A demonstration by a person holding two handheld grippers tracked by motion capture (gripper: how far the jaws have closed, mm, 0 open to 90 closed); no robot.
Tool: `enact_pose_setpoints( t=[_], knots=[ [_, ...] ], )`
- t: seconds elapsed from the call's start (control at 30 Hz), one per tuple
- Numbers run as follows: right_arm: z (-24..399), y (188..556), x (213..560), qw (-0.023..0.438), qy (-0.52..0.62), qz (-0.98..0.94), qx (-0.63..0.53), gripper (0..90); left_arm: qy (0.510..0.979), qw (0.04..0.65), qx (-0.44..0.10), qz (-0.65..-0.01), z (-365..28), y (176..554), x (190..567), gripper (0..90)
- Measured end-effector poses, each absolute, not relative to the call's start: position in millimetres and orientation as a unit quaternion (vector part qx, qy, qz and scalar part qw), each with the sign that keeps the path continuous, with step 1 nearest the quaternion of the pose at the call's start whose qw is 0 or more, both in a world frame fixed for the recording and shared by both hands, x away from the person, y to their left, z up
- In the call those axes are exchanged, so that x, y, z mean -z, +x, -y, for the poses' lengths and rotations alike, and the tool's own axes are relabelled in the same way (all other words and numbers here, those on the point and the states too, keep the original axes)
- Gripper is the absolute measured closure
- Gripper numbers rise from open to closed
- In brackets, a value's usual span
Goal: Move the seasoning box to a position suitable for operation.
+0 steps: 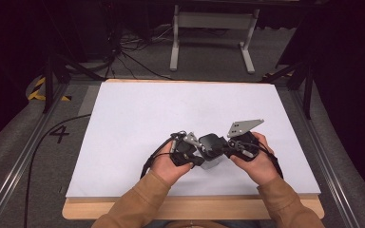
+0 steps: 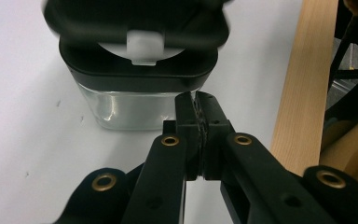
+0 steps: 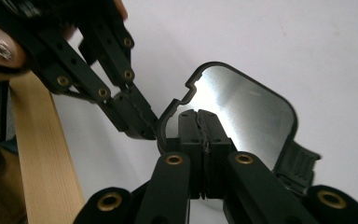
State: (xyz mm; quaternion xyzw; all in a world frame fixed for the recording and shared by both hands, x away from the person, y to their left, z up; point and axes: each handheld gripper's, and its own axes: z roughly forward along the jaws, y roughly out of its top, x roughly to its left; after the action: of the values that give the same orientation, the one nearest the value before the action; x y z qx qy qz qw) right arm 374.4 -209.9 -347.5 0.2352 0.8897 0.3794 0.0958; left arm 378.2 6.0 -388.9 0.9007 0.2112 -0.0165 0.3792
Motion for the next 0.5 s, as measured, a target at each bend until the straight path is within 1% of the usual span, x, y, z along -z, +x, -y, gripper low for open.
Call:
enact_pose_setpoints(
  t=[0.1,0.23,0.37,0.5],
  knots=[
    [206,376,353,0.09,0.236,-0.895,-0.369,89.8,0.899,0.38,0.017,-0.215,-9,378,387,89.0],
    [211,374,348,0.099,0.234,-0.89,-0.378,89.8,0.895,0.386,0.017,-0.223,-14,379,383,88.6],
    [231,374,335,0.112,0.251,-0.877,-0.394,89.8,0.895,0.382,-0.003,-0.232,-28,383,369,85.6],
    [250,377,332,0.114,0.273,-0.868,-0.399,89.7,0.889,0.388,-0.011,-0.244,-41,387,360,84.8]
  ],
)
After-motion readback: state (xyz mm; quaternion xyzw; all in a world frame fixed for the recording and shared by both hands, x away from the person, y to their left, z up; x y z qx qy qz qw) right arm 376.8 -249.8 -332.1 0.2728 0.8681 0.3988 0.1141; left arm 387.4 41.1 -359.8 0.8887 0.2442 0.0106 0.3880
